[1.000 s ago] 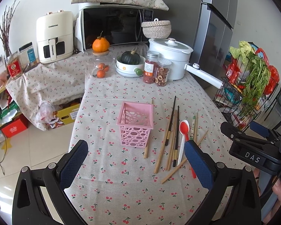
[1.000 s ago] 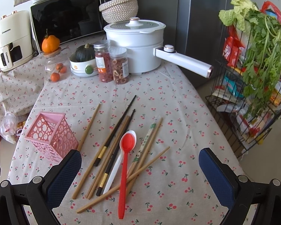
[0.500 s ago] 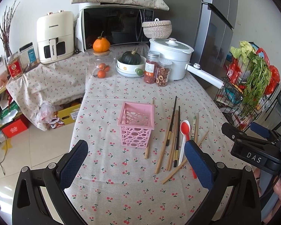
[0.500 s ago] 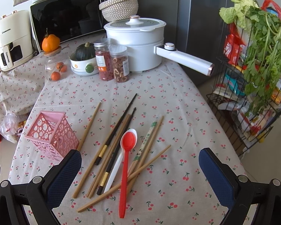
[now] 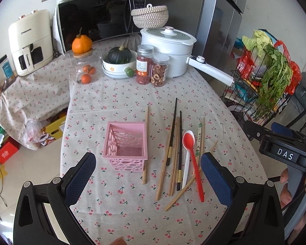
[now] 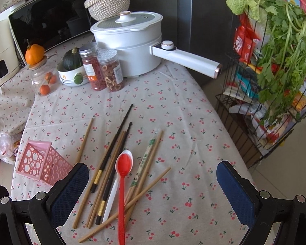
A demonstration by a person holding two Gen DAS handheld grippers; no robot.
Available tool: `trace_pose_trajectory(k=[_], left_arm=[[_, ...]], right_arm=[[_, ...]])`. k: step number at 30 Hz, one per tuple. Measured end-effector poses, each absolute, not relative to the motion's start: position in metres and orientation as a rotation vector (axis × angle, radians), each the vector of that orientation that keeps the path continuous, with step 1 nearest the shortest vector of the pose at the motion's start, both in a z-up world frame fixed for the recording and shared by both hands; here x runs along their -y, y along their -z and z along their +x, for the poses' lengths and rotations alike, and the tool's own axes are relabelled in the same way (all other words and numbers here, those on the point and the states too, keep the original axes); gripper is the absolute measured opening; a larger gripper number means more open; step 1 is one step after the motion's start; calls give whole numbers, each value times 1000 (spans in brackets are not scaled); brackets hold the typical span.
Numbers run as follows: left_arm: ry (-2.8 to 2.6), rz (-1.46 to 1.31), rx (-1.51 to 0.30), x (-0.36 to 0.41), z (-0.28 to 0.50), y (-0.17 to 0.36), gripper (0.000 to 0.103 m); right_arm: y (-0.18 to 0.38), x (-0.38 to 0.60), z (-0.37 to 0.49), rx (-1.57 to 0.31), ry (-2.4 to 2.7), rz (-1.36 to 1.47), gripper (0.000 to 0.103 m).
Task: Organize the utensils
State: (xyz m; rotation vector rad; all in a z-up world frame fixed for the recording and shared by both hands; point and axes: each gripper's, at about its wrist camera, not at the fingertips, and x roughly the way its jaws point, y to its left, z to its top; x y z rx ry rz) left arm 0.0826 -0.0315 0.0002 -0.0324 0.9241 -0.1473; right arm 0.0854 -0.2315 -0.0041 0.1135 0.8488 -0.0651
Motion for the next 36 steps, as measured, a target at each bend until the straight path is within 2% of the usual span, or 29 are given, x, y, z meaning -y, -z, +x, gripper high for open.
trace_pose_trajectory(k=[4, 7, 8, 11, 13, 15, 18, 21, 28, 31, 33, 36], left_arm=[[185, -25, -1008, 54, 122, 13, 103], [248, -40, -1082, 74, 154, 27, 94], [271, -55, -1110, 80, 165, 33, 86], [313, -71, -1171, 105, 197, 50, 70], [309, -38, -1194, 122, 220, 66, 56], [291, -3, -1218, 136, 244, 84, 37], [246, 22, -1237, 149, 275, 111, 22], [224, 35, -1242, 159, 301, 133, 17], [161, 68, -1284, 165, 339, 172, 14], [157, 84, -1264, 168, 344, 174, 12], [153, 98, -1263, 169, 344, 175, 6], [173, 92, -1253, 169, 341, 167, 6]], right_arm=[[15, 258, 113, -900, 96, 187, 103], [37, 279, 128, -964, 96, 250, 93], [46, 285, 134, -995, 94, 268, 86], [62, 298, 146, -1040, 75, 308, 80], [70, 302, 155, -1055, 59, 330, 80], [79, 305, 163, -1077, 40, 351, 79], [92, 305, 174, -1113, 31, 352, 77], [103, 310, 183, -1136, 30, 370, 76], [118, 322, 196, -1172, 37, 398, 76], [119, 320, 198, -1175, 24, 396, 76], [120, 319, 199, -1177, 17, 396, 76], [121, 319, 200, -1183, 9, 407, 76]])
